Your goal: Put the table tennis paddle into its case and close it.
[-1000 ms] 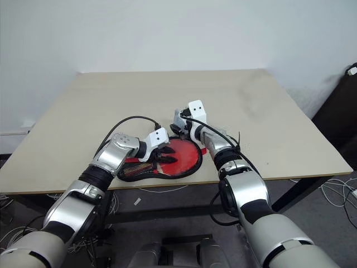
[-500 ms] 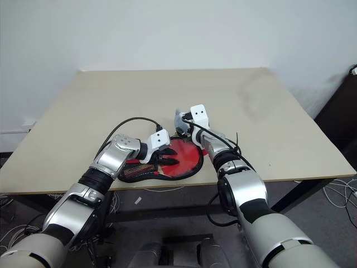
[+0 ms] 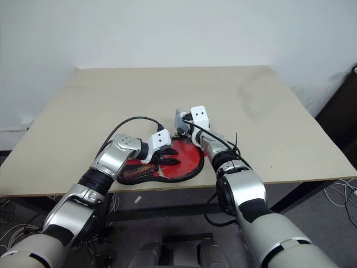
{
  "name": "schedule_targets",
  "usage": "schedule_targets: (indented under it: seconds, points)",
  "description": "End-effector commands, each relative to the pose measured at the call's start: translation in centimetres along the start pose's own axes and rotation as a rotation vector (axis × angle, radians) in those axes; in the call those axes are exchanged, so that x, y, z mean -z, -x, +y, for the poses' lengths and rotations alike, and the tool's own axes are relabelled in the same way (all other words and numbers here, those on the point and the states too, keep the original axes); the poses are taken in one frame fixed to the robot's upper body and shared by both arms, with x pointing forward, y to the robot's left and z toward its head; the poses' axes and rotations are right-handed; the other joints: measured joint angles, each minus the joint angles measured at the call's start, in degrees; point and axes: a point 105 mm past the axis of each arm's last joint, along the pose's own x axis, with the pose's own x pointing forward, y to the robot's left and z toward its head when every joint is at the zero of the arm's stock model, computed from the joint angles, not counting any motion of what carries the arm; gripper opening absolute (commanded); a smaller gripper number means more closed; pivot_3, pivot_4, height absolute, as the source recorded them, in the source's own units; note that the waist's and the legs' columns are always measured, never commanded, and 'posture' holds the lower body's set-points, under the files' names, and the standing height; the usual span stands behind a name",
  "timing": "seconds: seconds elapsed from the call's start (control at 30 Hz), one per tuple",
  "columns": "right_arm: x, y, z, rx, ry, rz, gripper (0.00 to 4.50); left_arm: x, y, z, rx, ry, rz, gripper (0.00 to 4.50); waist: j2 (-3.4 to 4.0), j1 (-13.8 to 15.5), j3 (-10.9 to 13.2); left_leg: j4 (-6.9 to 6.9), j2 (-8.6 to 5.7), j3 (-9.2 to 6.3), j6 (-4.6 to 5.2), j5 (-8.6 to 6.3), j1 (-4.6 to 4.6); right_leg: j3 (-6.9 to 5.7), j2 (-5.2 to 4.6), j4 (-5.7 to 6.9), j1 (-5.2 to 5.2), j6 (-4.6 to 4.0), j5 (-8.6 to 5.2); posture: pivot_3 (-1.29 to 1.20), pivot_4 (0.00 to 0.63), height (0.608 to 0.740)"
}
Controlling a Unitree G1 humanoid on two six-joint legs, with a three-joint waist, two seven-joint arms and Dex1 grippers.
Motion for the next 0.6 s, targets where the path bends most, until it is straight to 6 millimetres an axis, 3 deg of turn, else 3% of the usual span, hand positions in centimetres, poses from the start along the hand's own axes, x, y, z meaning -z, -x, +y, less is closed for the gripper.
schedule_targets:
  seconds: [0.03,0.33,0.47,0.6]
  points:
    - [-2.5,-0.1,0.3,-0.01,-0.003,-0.066,3.73,0.7,-0.1,-0.3,0.003,-0.002,0.033,1.79,0.0,0.0,0.0,0.0,0.0,0.0,0.0,-0.01,-0.01,0.0,0.0,-0.01,0.0,0.0,0.0,0.0,0.0,0.74]
    - [-1.8,0.2,-0.5,0.003,-0.046,-0.069,1.19,0.7,-0.2,-0.3,0.005,-0.006,0.038,1.79,0.0,0.0,0.0,0.02,0.0,0.0,0.01,-0.03,-0.04,0.0,0.0,-0.03,0.0,0.0,0.0,0.0,0.0,0.74]
    - [-1.7,0.4,-1.0,0.01,-0.063,-0.077,0.41,0.9,-0.2,-0.3,0.009,-0.007,0.049,1.79,0.0,0.0,0.0,0.03,-0.01,-0.01,0.01,-0.03,-0.05,-0.02,0.0,-0.03,0.0,0.0,0.0,0.0,0.0,0.74]
    - [-1.5,0.5,-1.7,0.041,-0.058,-0.075,0.06,1.2,-0.3,-0.4,0.024,-0.009,0.081,1.79,0.01,0.0,0.0,0.05,-0.02,-0.02,0.01,-0.03,-0.06,-0.03,-0.01,-0.03,0.0,0.0,0.0,0.0,0.0,0.74]
